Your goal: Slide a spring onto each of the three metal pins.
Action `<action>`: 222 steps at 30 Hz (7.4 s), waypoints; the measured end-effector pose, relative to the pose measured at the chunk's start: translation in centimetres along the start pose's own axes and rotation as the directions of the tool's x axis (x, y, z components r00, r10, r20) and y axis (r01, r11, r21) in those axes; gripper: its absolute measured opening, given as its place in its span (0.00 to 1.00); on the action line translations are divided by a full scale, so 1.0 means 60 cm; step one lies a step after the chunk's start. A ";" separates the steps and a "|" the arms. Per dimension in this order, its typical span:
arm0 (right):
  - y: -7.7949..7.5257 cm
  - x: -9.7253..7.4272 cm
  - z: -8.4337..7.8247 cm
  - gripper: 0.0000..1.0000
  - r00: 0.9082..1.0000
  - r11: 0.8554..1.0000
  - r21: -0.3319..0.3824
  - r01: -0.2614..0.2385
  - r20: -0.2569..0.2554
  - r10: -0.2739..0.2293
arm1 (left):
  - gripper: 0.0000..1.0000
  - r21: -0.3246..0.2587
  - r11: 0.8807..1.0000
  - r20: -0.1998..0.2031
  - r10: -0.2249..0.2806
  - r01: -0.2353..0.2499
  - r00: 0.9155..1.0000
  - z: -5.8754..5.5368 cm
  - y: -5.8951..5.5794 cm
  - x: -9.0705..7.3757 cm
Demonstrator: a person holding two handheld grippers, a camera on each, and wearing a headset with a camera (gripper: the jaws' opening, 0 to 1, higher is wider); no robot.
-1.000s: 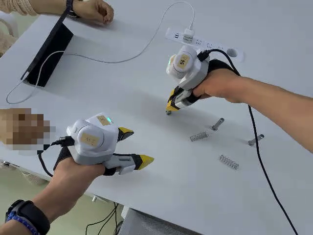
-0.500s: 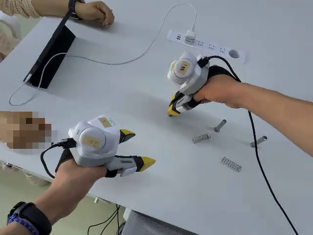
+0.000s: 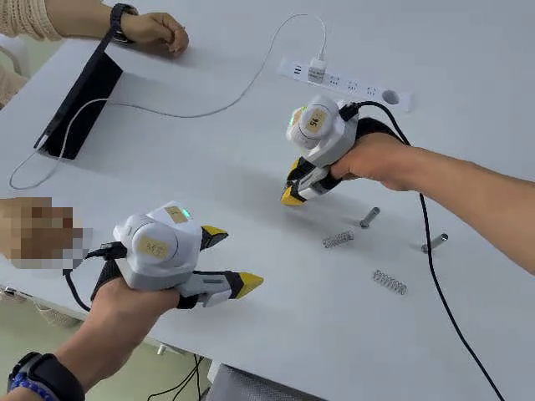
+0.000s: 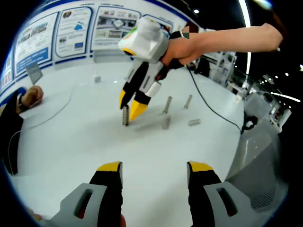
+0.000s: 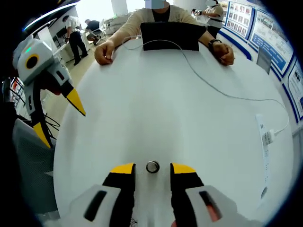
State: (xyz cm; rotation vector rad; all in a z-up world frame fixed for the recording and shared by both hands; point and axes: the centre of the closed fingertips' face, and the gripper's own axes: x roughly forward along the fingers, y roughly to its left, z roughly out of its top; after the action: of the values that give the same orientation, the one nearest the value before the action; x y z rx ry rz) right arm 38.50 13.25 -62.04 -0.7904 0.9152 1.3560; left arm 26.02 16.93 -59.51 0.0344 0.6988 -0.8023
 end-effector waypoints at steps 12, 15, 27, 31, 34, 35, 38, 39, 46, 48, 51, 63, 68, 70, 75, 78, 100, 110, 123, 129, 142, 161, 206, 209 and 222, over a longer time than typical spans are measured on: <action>0.009 -0.064 0.009 0.43 0.994 0.997 0.048 0.059 0.092 -0.063 | 0.57 0.008 1.000 -0.001 -0.014 0.014 1.000 0.011 -0.020 0.002; 0.008 -0.080 0.012 0.47 0.988 0.993 0.086 0.079 0.129 -0.090 | 0.57 0.011 1.000 0.001 -0.017 0.017 1.000 0.014 -0.025 0.005; 0.038 -0.117 -0.005 0.56 0.960 0.976 0.196 0.098 0.240 -0.145 | 0.58 0.026 1.000 0.002 -0.018 0.018 1.000 0.025 -0.031 0.004; 0.037 -0.123 -0.020 0.62 0.947 0.961 0.256 0.105 0.268 -0.175 | 0.58 0.021 1.000 0.006 -0.016 0.015 1.000 0.028 -0.028 0.004; 0.047 -0.128 -0.030 0.64 0.940 0.952 0.287 0.104 0.284 -0.188 | 0.58 0.022 1.000 0.006 -0.014 0.013 1.000 0.030 -0.027 0.004; 0.050 -0.128 -0.033 0.64 0.938 0.950 0.296 0.100 0.289 -0.189 | 0.58 0.023 1.000 0.007 -0.012 0.012 1.000 0.031 -0.027 0.004; 0.060 -0.130 -0.043 0.63 0.929 0.940 0.327 0.092 0.311 -0.199 | 0.59 0.022 1.000 0.008 -0.010 0.009 1.000 0.034 -0.025 0.005; 0.065 -0.130 -0.050 0.63 0.927 0.934 0.346 0.087 0.315 -0.203 | 0.59 0.021 1.000 0.009 -0.008 0.008 1.000 0.035 -0.024 0.006; 0.083 -0.133 -0.081 0.68 0.911 0.906 0.415 0.085 0.335 -0.239 | 0.59 0.023 1.000 0.011 -0.004 0.004 1.000 0.041 -0.023 0.011; 0.087 -0.132 -0.090 0.69 0.910 0.900 0.428 0.085 0.334 -0.245 | 0.59 0.024 1.000 0.010 -0.004 0.004 1.000 0.042 -0.023 0.013; 0.091 -0.134 -0.105 0.69 0.907 0.888 0.451 0.094 0.329 -0.263 | 0.59 0.026 1.000 0.010 -0.005 0.004 1.000 0.044 -0.024 0.015; 0.100 -0.147 -0.142 0.73 0.878 0.845 0.525 0.104 0.351 -0.326 | 0.60 0.032 0.999 0.008 0.006 -0.006 1.000 0.049 -0.018 0.017; 0.102 -0.160 -0.164 0.75 0.859 0.812 0.573 0.107 0.357 -0.366 | 0.61 0.036 0.999 0.006 0.010 -0.010 1.000 0.052 -0.015 0.019; 0.104 -0.167 -0.173 0.76 0.851 0.798 0.593 0.108 0.360 -0.383 | 0.61 0.037 0.999 0.005 0.011 -0.011 1.000 0.055 -0.014 0.020; 0.106 -0.183 -0.199 0.78 0.835 0.766 0.632 0.115 0.357 -0.419 | 0.62 0.040 0.999 0.006 0.011 -0.011 1.000 0.061 -0.013 0.025; 0.110 -0.192 -0.214 0.79 0.828 0.751 0.649 0.119 0.352 -0.435 | 0.63 0.043 0.999 0.006 0.008 -0.008 1.000 0.065 -0.016 0.028; 0.148 -0.220 -0.291 0.86 0.817 0.704 0.696 0.140 0.320 -0.479 | 0.66 0.069 0.997 -0.016 -0.019 0.020 1.000 0.077 -0.034 0.058; 0.158 -0.216 -0.302 0.86 0.819 0.694 0.710 0.124 0.322 -0.476 | 0.67 0.083 0.996 -0.034 -0.032 0.034 0.999 0.081 -0.044 0.075; 0.173 -0.227 -0.313 0.86 0.815 0.688 0.716 0.118 0.326 -0.479 | 0.67 0.119 0.991 -0.057 -0.061 0.067 0.997 0.092 -0.063 0.107; 0.179 -0.233 -0.322 0.86 0.813 0.682 0.722 0.117 0.325 -0.483 | 0.67 0.136 0.987 -0.064 -0.077 0.085 0.995 0.100 -0.074 0.125; 0.197 -0.239 -0.334 0.87 0.813 0.676 0.728 0.111 0.325 -0.483 | 0.65 0.165 0.978 -0.103 -0.108 0.124 0.989 0.099 -0.088 0.171; 0.215 -0.233 -0.354 0.86 0.821 0.653 0.752 0.088 0.316 -0.475 | 0.60 0.152 0.977 -0.173 -0.124 0.151 0.977 0.063 -0.080 0.240; 0.230 -0.210 -0.338 0.85 0.839 0.665 0.745 0.046 0.333 -0.431 | 0.11 0.269 0.962 -0.188 0.012 0.039 0.982 0.064 -0.050 0.274; 0.229 -0.210 -0.335 0.84 0.838 0.661 0.750 0.038 0.336 -0.430 | 0.10 0.258 0.965 -0.200 0.009 0.043 0.980 0.059 -0.051 0.268; 0.229 -0.204 -0.319 0.83 0.831 0.658 0.753 0.008 0.361 -0.423 | 0.10 0.229 0.972 -0.193 -0.011 0.056 0.981 0.029 -0.075 0.222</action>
State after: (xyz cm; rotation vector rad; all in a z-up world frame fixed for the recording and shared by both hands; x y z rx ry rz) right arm 23.28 -8.29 -59.08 0.1039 0.7890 0.7804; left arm 30.47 4.62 -64.95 0.3169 0.7837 -0.9186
